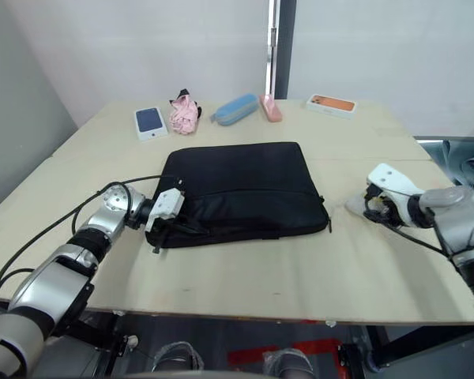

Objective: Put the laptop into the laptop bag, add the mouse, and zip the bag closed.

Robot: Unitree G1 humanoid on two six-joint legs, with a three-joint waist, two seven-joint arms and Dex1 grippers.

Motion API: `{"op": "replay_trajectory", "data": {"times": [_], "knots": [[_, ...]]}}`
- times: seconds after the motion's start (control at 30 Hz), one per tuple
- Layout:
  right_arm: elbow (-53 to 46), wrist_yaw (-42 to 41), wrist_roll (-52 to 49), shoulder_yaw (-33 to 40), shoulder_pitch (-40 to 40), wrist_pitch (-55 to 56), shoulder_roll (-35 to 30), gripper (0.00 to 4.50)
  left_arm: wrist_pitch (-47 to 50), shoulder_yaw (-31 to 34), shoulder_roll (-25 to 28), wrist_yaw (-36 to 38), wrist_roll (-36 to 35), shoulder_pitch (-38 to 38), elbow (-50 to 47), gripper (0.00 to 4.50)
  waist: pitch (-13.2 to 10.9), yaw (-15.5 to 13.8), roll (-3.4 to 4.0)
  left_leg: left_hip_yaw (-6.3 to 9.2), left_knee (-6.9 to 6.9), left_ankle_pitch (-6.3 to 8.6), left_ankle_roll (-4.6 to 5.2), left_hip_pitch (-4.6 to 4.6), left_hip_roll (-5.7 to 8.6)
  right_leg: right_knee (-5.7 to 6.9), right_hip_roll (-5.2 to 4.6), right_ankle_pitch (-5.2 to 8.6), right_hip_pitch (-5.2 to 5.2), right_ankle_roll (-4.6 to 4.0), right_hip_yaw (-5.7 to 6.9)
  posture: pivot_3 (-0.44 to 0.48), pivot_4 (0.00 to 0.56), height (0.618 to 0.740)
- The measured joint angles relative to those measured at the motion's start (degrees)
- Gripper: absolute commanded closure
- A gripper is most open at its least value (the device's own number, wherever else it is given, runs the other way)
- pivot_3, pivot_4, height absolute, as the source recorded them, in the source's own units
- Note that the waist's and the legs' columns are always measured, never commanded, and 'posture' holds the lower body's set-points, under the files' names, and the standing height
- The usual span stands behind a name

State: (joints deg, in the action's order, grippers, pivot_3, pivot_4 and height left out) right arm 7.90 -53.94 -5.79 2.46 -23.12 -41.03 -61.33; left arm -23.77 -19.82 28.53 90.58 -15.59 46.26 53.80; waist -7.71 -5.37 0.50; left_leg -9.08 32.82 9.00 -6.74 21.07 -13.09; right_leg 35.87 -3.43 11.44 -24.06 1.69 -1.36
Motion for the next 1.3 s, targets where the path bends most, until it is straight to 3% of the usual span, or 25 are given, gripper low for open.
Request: {"op": "replay_trajectory", "data": {"times": [0.03,0.13,0.17,0.3,0.53,0.67,0.83,1.3], "knots": [[0.0,-0.7,-0.8,1.3,0.0,-0.6,-1.2,0.12,1.9,-0.4,0.8,0.0,-0.9,-0.4,-1.7,4.50,-0.1,0.0,-0.01,-0.01,-0.01,0.00,0.00,0.02,-0.01,-0.02,0.01,0.00,-0.07,0.00,0.00,0.000,0.150,0.740],[0.1,-2.9,-3.7,4.9,-0.4,-2.7,-3.7,0.02,6.9,-1.1,3.3,0.0,-3.2,-1.4,-6.3,4.50,-0.2,0.1,-0.10,-0.14,-0.21,0.00,0.00,0.10,-0.03,-0.09,0.05,0.00,-0.29,0.00,-0.06,0.000,0.150,0.740],[-0.1,-4.5,-6.1,6.9,-0.8,-4.5,-4.3,0.00,9.9,-1.1,4.5,0.0,-4.4,-1.5,-8.3,3.96,-0.3,0.1,-0.14,-0.18,-0.25,0.00,-0.01,0.17,-0.06,-0.09,0.10,0.00,-0.41,0.00,-0.08,0.000,0.150,0.740],[-4.5,-9.6,-15.3,11.9,-3.4,-11.7,-5.3,0.00,21.2,-0.7,10.1,0.0,-10.1,-2.3,-18.5,2.57,-0.4,0.1,-0.17,-0.25,-0.30,-0.19,0.28,0.84,-0.13,-0.05,0.19,0.00,-1.06,-0.02,-0.11,0.000,0.150,0.740],[-12.6,-11.3,-24.4,12.5,-1.8,-16.3,-1.7,0.00,44.7,10.1,15.3,-0.3,-18.9,-2.3,-27.0,0.11,-0.5,-0.5,-0.29,-0.22,-0.28,-0.28,0.45,0.89,-0.12,-0.11,0.17,0.01,-1.12,-0.04,-0.04,0.000,0.150,0.740],[-12.5,-8.8,-23.9,7.6,-1.1,-16.4,1.6,0.00,55.5,12.0,20.3,-0.6,-19.1,-2.6,-27.1,0.05,-0.5,-0.3,-0.27,-0.24,-0.25,-0.07,0.10,0.86,-0.10,-0.06,0.15,0.01,-1.12,-0.04,-0.07,0.000,0.150,0.740],[-7.5,-6.9,-20.7,1.7,-2.4,-13.2,4.5,0.00,64.0,12.9,21.0,-5.3,-16.6,-3.5,-22.3,0.05,-0.5,-0.3,-0.27,-0.17,-0.15,-0.01,-0.01,0.94,-0.09,-0.01,0.14,0.00,-1.12,-0.04,-0.01,0.000,0.150,0.740],[0.9,-8.6,-16.2,-6.4,-5.8,-8.2,8.0,0.00,64.6,14.2,19.0,-12.1,-8.2,-8.5,-16.0,0.05,-0.5,-0.5,-0.29,0.07,0.14,-0.03,0.03,0.95,-0.09,0.17,0.11,-0.01,-0.97,-0.04,0.12,0.000,0.150,0.740]]}}
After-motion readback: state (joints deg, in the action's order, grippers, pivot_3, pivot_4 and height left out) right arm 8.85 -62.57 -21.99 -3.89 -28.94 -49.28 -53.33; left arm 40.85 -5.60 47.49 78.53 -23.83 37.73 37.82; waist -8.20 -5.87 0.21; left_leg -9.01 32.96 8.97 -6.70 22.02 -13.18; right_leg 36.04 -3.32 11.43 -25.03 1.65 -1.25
